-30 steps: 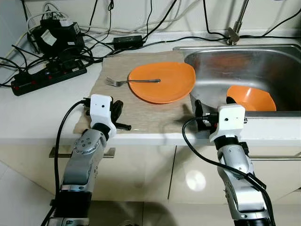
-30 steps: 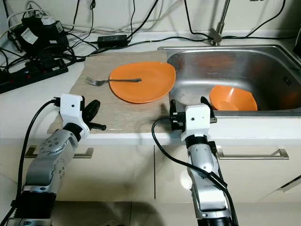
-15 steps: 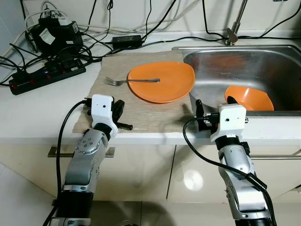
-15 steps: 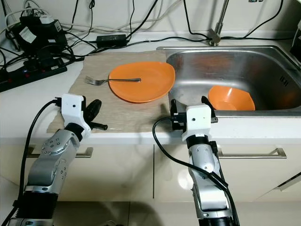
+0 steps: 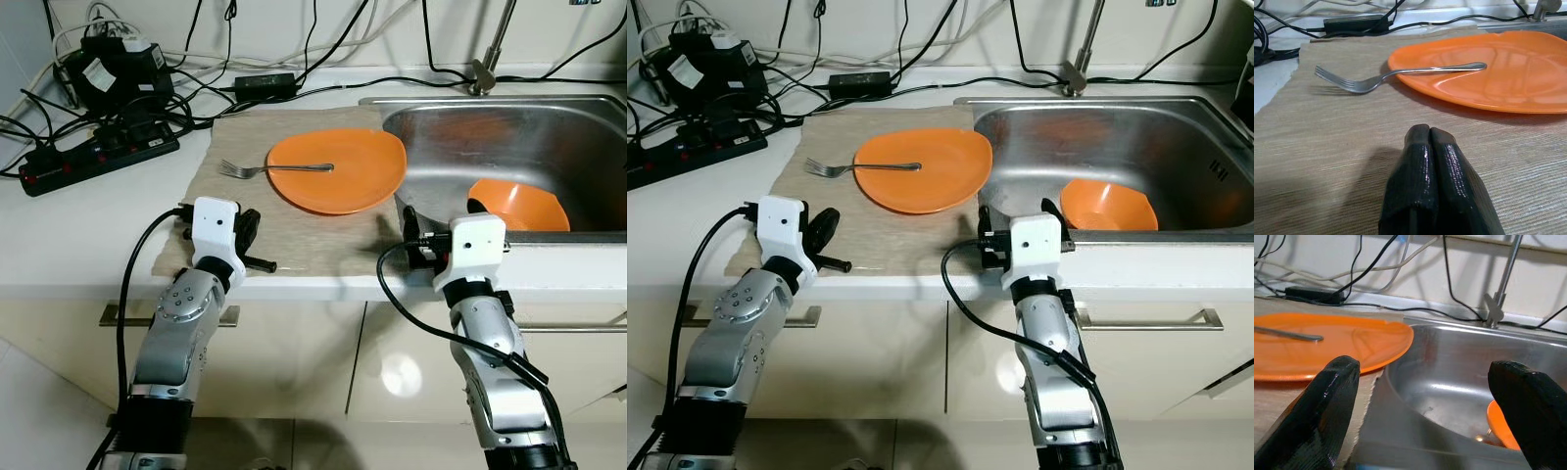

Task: Kitchen organization

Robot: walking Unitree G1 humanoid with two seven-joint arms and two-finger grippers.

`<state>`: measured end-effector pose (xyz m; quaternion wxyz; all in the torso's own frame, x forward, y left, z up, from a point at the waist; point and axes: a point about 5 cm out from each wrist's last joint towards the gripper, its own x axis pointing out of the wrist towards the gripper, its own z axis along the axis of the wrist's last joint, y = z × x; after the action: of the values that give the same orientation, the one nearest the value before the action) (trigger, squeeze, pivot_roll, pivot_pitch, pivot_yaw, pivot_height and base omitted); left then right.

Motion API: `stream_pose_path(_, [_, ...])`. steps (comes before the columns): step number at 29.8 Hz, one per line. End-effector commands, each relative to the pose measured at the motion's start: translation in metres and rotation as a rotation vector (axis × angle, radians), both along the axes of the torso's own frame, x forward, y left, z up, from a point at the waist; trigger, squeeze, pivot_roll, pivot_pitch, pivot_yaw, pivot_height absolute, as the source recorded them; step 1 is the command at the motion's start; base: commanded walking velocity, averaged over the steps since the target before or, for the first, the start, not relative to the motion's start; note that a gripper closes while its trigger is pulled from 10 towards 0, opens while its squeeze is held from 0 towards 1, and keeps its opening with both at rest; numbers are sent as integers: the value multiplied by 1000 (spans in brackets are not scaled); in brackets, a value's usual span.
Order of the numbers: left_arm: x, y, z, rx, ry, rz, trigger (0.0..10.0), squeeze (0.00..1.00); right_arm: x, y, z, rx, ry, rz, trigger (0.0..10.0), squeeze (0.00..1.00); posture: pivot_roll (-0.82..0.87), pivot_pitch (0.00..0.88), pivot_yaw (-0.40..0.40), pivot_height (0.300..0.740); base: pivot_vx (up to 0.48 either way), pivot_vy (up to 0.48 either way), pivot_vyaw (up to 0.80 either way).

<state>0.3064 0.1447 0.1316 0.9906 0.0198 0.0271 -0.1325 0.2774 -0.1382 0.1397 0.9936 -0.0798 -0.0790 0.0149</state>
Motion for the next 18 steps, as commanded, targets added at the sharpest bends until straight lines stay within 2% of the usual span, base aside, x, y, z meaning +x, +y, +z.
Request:
stream_pose_path(1, [-2,2,-3,2,5,10,10000,0,2,3,1,7,-9,20,10000,0,-23,0,35,740,0,0,0])
stream_pose_path(4, [-1,1,1,-18,-8,14,10000,0,3,4,1,4,-9,25,10000,0,-20,0,33,740,425,0,0])
stream_pose_path(18, [1,-4,5,-6,-36,-9,10000,0,4,5,-1,3,-10,20,10000,0,-25,0,47,740,453,0,0])
